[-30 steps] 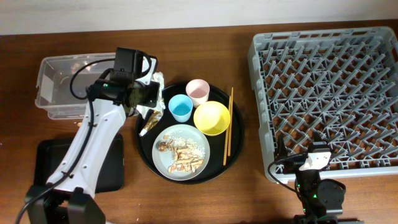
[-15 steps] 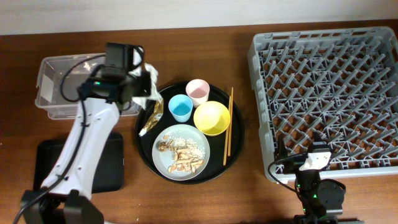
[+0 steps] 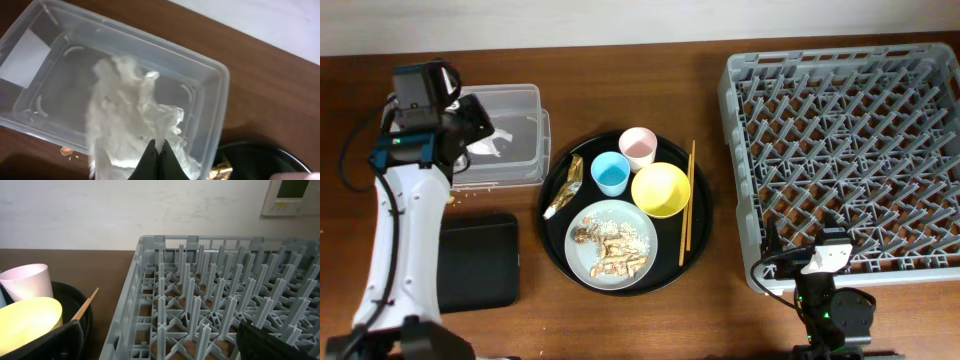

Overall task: Sort waste into correct bins and load items into the dishwasher rack
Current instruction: 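Carry the tissue left and release it into the clear bin, then return the left gripper to the tray and grasp the gold wrapper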

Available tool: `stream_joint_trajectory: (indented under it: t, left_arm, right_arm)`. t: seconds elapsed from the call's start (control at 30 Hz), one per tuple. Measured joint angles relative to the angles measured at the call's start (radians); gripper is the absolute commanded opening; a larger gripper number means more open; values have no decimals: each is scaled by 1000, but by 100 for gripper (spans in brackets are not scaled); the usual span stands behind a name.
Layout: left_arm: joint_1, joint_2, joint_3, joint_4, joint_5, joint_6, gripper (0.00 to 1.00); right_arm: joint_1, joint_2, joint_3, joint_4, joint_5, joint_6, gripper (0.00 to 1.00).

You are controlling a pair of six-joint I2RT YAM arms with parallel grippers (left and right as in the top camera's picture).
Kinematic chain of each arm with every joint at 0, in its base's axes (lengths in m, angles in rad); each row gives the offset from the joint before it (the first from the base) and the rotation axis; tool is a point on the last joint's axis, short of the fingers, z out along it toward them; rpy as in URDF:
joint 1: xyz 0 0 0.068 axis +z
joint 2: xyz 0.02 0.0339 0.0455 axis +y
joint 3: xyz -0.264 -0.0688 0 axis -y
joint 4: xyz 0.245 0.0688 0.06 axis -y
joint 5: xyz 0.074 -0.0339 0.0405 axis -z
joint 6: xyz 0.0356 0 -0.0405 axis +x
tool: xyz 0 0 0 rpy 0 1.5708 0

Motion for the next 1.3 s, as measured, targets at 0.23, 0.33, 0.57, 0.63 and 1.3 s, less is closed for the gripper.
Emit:
stream_joint_trajectory:
  t: [0.23, 0.33, 0.57, 0.63, 1.3]
  left_arm:
    - [42, 108, 0, 83, 0, -5, 31]
    - [44, 120, 0, 98, 1, -10, 76]
    - [44, 120, 0, 78, 107, -19, 84]
    - [44, 116, 0, 69, 201, 3, 84]
    - [-218, 19, 3, -351, 214, 272, 38]
  right_arm:
    - [0, 0, 0, 0, 0, 0, 99]
    - [0, 0, 0, 0, 0, 0, 99]
    - [0, 0, 0, 0, 0, -1, 99]
    - [0, 0, 0, 0, 0, 0, 99]
    - [0, 0, 0, 0, 0, 0, 99]
